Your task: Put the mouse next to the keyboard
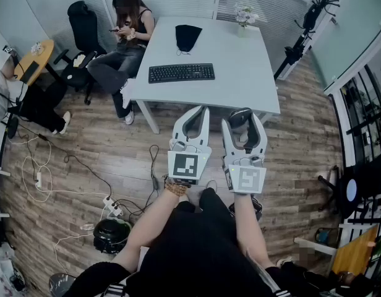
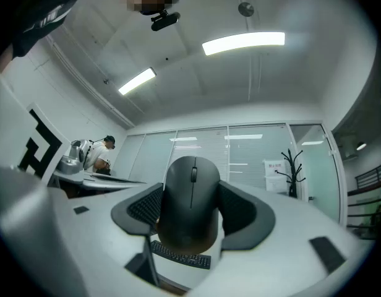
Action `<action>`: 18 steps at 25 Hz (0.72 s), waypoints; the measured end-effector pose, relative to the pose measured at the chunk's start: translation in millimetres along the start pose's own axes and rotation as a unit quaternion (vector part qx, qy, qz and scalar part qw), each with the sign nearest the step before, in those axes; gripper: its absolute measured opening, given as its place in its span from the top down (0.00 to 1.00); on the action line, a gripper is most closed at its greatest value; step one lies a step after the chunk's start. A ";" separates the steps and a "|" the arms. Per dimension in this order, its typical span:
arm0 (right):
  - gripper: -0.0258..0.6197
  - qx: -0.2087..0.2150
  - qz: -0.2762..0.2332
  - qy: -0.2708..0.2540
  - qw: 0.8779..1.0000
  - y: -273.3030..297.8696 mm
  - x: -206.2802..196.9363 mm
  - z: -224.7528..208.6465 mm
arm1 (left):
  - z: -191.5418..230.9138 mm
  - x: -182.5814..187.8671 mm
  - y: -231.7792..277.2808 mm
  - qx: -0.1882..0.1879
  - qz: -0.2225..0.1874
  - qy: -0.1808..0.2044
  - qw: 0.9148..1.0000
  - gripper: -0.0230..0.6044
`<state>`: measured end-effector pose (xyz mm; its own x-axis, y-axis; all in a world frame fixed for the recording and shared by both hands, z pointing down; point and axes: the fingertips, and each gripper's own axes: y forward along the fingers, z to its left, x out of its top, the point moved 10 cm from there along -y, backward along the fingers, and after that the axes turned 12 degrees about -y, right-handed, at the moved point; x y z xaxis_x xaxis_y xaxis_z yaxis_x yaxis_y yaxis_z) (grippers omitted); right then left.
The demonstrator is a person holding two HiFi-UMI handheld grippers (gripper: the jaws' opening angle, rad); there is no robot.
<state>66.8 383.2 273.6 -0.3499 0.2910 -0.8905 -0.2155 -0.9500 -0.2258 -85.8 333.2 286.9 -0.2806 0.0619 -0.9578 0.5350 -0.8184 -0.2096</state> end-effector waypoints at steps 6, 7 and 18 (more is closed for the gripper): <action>0.52 0.006 -0.005 0.023 1.000 5.4 -3.1 1.5 | 1.4 15.3 2.7 0.003 0.015 -0.005 1.000 0.94; 0.52 0.005 -0.002 0.023 1.000 8.0 -5.0 1.5 | 3.0 14.5 3.7 0.007 0.015 -0.004 1.000 0.94; 0.52 -0.004 0.015 0.015 1.000 45.5 -29.0 -24.0 | 2.9 3.3 42.5 0.024 0.020 0.018 0.999 0.94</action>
<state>89.0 328.8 279.7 -0.3291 0.2598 -0.9079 -0.1990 -0.9589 -0.2023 -66.2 297.0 275.4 -0.2308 0.0481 -0.9718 0.5059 -0.8472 -0.1621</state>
